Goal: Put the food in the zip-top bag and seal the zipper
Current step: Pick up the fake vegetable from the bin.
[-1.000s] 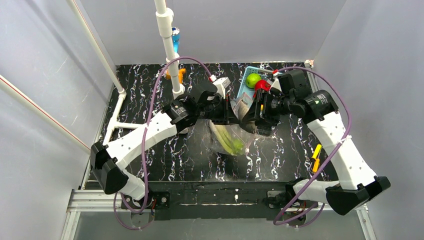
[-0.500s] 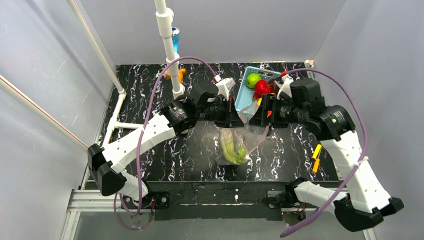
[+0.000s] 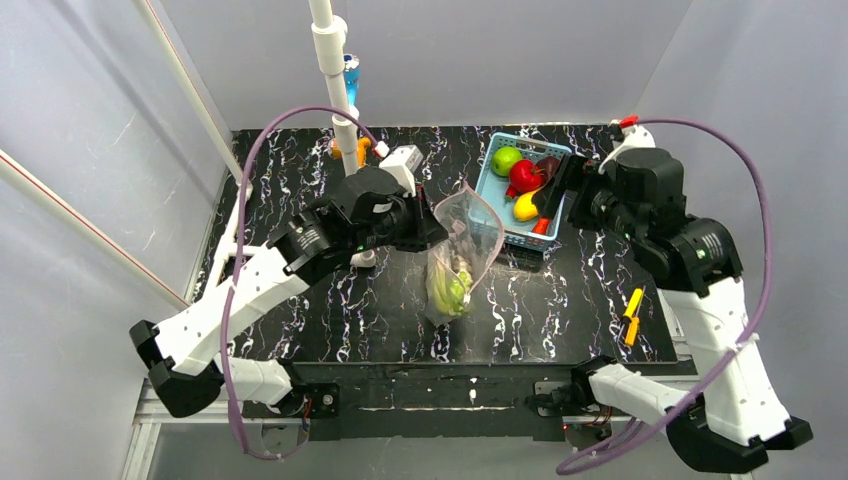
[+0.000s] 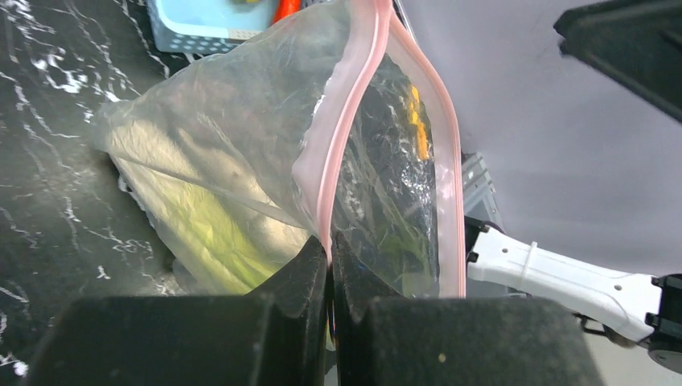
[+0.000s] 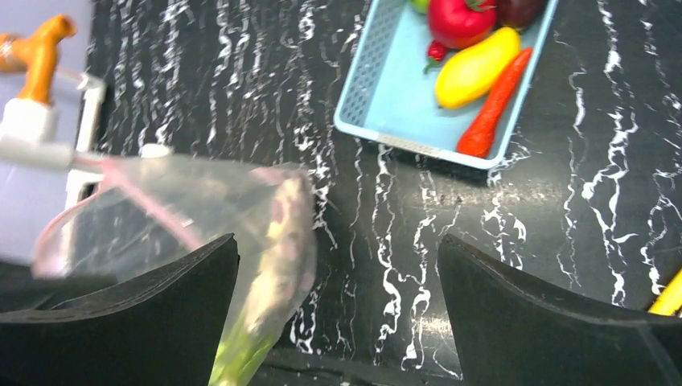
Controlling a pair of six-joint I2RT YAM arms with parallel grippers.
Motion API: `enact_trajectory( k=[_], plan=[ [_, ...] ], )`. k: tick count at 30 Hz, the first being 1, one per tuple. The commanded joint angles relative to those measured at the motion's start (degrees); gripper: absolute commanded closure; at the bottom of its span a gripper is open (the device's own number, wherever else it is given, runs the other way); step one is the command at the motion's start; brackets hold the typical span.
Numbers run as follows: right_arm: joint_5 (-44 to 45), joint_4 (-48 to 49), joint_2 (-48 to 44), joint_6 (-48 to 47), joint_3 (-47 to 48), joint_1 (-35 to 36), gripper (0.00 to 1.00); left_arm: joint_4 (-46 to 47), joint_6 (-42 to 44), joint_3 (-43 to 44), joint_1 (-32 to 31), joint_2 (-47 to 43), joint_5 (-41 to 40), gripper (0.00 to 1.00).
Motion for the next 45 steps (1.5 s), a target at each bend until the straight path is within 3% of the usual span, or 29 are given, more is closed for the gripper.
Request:
enact_trajectory(
  k=[1,4,8,14,18,23,30,45],
  plan=[
    [-2.68,5.11,4.83,0.66,-0.33,-7.97,0.02,-0.21,2.46,1.01,0.47,-2.27,-4.68,1.0],
    [-14.11,9.37,8.34,2.57,-2.67,-15.51,0.02,-0.14,4.17,1.99,0.8,-1.13,-2.13,1.0],
    [-15.15,13.33,15.5,2.14,-3.81,-17.06,0.02,0.0,4.37,1.13,1.98,0.26,-0.37,1.0],
    [-12.75,11.9,28.07,3.43,-2.06,-16.41,0.02,1.68,5.41,-1.25,2.48,0.98,3.15,1.0],
    [-3.53,11.92,34.25,2.51,-1.9,-14.49,0.03,3.73,5.33,-3.19,2.7,-0.04,3.74,1.0],
    [3.31,10.62,40.75,2.67,-0.21,-13.9,0.25,4.29,5.02,-4.02,2.86,-0.04,4.58,1.0],
    [10.65,11.48,43.23,1.28,-4.3,-12.24,0.29,4.69,5.67,-2.37,3.12,1.05,7.93,1.0],
    [8.56,16.17,51.75,0.94,-7.76,-11.67,0.42,3.9,5.24,-0.86,3.09,0.9,10.05,1.0]
  ],
)
